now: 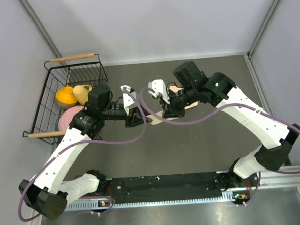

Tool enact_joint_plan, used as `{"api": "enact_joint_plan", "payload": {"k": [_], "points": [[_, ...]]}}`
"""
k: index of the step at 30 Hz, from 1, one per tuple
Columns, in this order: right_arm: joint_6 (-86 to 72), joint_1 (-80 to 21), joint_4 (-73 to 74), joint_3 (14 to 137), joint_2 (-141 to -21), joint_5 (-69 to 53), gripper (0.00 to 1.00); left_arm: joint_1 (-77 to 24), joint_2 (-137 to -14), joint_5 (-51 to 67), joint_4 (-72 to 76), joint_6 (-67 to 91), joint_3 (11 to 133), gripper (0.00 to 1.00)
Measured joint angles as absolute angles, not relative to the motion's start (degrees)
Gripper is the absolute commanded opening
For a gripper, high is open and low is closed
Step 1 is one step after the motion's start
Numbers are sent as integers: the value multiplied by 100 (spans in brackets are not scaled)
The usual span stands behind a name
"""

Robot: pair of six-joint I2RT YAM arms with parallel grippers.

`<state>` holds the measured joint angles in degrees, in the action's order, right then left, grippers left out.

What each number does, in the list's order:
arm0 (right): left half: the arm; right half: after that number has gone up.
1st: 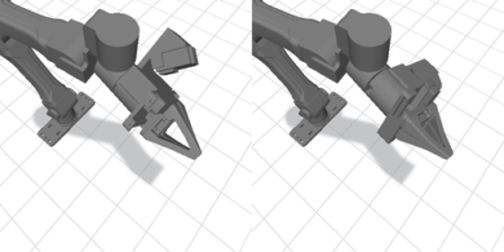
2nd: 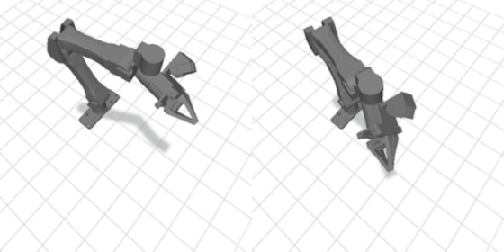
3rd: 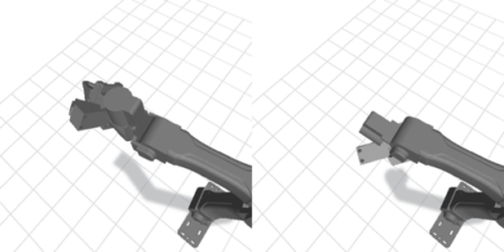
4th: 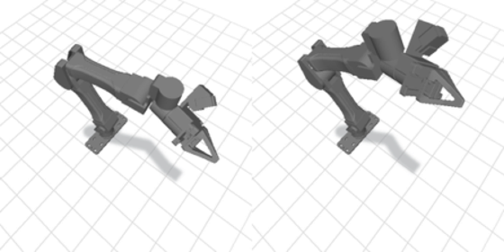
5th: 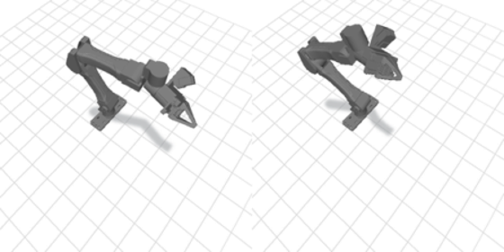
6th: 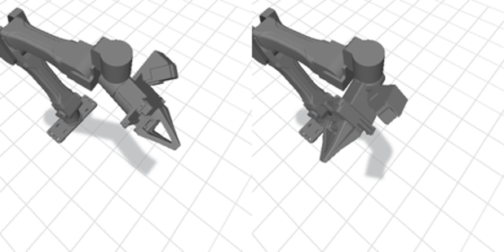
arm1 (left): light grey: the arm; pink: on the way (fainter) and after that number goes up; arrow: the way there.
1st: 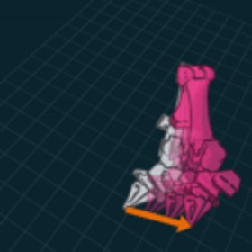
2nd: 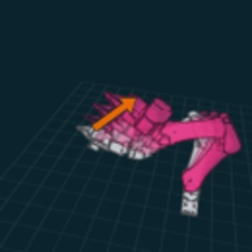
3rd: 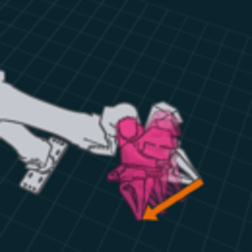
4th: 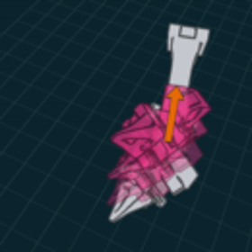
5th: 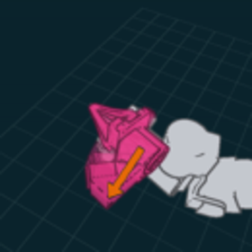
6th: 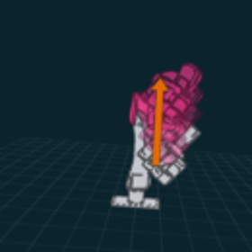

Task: Place the letter into the envelope and seal it
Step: Fold the letter.

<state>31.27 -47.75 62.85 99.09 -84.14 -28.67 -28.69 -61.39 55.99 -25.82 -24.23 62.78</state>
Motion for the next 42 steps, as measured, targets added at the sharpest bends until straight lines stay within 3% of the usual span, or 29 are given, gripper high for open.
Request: {"api": "enact_joint_plan", "payload": {"k": [3, 10, 14, 20, 27, 34, 42], "points": [[2613, -4388, 6292, 10066, -8565, -3286, 0, -2545, -6117, 5535, -2147, -1796, 6217, 72], [158, -2585, 5199, 9841, -8868, -4685, 0, -1568, -5743, 4532, -349, -565, 5924, 83], [-1516, -2235, 4145, 9231, -8871, -5712, 0, -1811, -5172, 4521, 150, -1608, 5546, 77], [-3487, -2198, 2738, 8239, -8936, -7146, 0, -3074, -3868, 4560, 318, -4851, 4091, 70], [-4536, -2287, 1859, 7568, -8934, -7920, 0, -3837, -3817, 4532, -51, -7959, 3673, 65], [-4860, -2486, 1544, 7467, -8932, -8252, 0, -4397, -4108, 3986, -176, -9509, 3638, 59], [-4956, -2545, 1520, 7306, -8932, -8287, 0, -4984, -4333, 3020, 154, -9835, 3544, 52]]}}
